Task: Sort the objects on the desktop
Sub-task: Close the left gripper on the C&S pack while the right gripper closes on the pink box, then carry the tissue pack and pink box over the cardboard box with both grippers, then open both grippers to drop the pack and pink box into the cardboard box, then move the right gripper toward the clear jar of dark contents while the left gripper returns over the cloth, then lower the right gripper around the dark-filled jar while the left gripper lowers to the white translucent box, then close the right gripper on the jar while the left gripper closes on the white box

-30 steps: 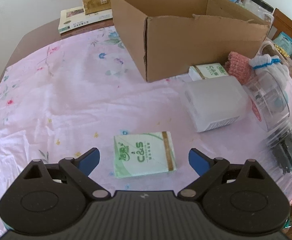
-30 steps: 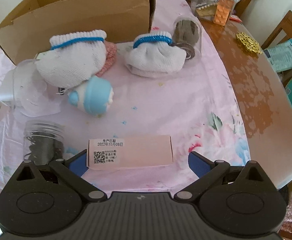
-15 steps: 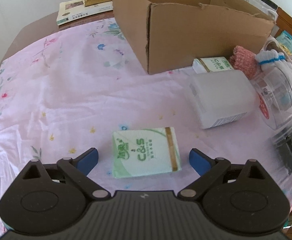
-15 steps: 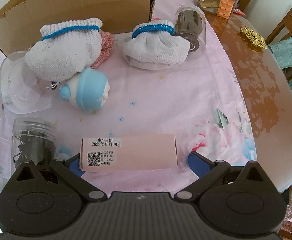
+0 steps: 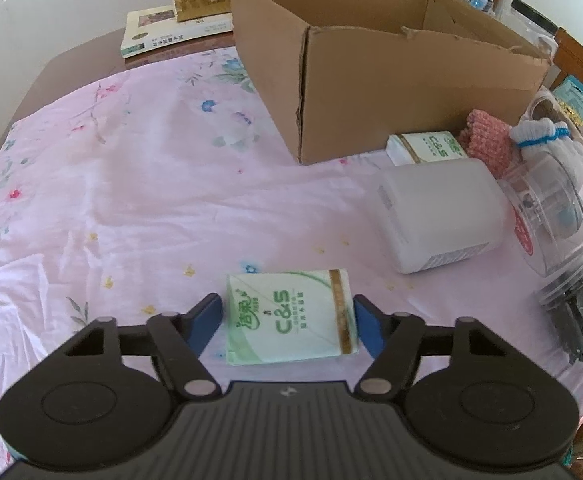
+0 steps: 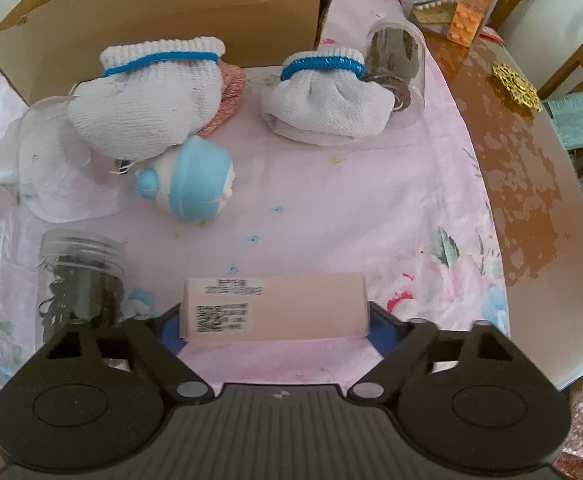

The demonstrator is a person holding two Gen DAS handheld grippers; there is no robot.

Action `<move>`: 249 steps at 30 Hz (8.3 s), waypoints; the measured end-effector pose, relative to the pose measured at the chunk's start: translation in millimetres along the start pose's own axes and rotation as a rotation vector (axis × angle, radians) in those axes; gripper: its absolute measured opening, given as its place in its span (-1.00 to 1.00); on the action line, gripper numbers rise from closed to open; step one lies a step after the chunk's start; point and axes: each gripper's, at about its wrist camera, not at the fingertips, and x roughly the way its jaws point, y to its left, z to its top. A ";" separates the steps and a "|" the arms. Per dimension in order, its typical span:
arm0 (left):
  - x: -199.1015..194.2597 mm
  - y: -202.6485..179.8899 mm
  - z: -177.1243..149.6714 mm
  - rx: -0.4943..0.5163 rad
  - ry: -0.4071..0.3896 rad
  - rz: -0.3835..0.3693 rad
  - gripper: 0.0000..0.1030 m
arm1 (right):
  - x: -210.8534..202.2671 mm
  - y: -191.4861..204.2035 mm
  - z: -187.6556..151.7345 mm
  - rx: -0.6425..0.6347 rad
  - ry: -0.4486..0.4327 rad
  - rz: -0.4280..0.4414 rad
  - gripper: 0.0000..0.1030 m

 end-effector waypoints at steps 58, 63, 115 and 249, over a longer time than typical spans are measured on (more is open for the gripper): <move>-44.9 -61.2 179.2 0.268 -0.207 -0.170 0.26 | -83.7 17.6 161.0 -0.407 -0.288 0.131 0.64; -30.9 -64.2 190.0 0.266 -0.189 -0.178 0.26 | -77.3 16.0 182.3 -0.400 -0.292 0.142 0.64; -45.1 -98.7 115.7 0.248 -0.143 -0.111 0.80 | -53.8 -6.7 98.8 -0.260 -0.238 0.238 1.00; 26.2 -67.6 39.9 0.087 -0.065 -0.027 0.84 | 12.8 30.9 7.9 -0.048 -0.041 0.082 1.00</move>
